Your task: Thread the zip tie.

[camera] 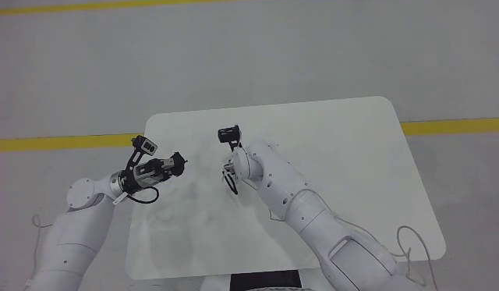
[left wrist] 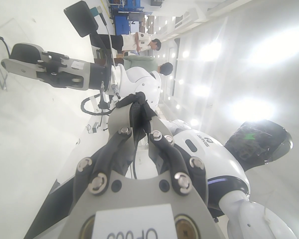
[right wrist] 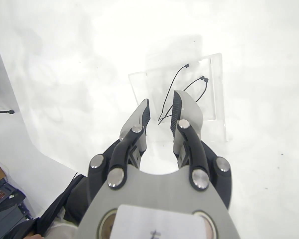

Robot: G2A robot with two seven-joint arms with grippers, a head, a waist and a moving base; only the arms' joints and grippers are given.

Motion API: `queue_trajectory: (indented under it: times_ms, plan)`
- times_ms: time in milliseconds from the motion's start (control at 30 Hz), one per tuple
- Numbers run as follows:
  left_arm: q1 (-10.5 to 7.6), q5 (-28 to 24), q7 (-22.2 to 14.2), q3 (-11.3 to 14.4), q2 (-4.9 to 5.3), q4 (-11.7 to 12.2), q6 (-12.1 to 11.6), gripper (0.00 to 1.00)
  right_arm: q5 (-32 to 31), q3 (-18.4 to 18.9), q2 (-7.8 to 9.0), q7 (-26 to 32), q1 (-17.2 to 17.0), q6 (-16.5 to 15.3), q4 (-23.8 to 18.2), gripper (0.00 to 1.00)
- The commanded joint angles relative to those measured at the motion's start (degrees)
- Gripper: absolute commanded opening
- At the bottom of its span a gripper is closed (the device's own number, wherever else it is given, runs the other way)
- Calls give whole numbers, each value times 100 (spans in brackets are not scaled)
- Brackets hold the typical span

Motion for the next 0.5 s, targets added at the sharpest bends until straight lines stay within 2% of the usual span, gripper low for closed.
queue_trajectory:
  times_ms: [0,467]
  plan:
    - [0,0,0,0,0,0,0,0,-59,22,-52,-12,18,0,89,17]
    - [0,0,0,0,0,0,0,0,-517,248,-427,-86,155,0,724,15]
